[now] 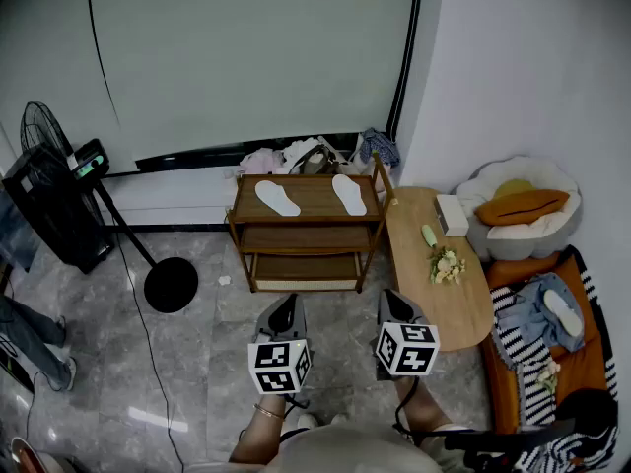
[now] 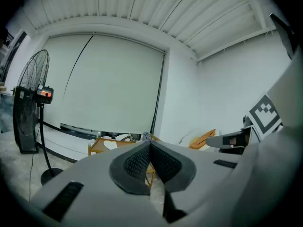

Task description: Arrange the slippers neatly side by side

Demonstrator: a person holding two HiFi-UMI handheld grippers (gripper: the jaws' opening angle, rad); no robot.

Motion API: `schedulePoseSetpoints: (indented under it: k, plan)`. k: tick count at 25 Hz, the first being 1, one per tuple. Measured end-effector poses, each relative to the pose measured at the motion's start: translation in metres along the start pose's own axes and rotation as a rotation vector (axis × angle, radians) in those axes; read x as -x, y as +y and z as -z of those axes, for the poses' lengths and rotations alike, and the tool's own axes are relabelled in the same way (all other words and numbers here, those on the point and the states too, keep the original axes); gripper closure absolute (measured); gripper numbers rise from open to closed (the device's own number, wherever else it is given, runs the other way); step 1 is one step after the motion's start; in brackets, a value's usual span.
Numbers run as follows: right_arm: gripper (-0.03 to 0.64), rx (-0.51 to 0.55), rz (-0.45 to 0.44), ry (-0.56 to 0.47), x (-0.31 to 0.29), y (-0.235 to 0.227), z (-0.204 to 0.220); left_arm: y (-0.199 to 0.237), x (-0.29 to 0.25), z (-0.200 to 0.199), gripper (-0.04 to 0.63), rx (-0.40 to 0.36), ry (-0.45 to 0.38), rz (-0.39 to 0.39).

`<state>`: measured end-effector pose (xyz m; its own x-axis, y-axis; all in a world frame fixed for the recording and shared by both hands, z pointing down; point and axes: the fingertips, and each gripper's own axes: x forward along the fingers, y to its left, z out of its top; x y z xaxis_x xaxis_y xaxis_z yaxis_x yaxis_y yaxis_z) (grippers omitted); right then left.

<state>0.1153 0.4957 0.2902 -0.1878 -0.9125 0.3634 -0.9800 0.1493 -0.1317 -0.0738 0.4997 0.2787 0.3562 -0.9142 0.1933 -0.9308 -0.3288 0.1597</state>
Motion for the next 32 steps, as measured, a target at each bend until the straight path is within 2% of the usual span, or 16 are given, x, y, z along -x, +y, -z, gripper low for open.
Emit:
schedulePoseSetpoints:
  k: [8,13,22,32]
  plan:
    - [0.583,0.005,-0.004,0.013,-0.01,0.007,0.002,0.011,-0.004,-0.001,0.591,-0.006,0.002,-0.005]
    - [0.583,-0.03,-0.019,0.019,-0.014,0.013,0.008,0.02,-0.001,0.006,0.591,-0.004,0.018,-0.009]
    - [0.583,-0.058,0.0,0.043,-0.027,0.024,0.02,0.033,-0.006,0.013,0.59,-0.031,0.037,0.019]
    - [0.583,-0.083,0.046,0.087,-0.069,-0.002,0.023,0.045,-0.059,0.017,0.59,-0.022,0.077,0.029]
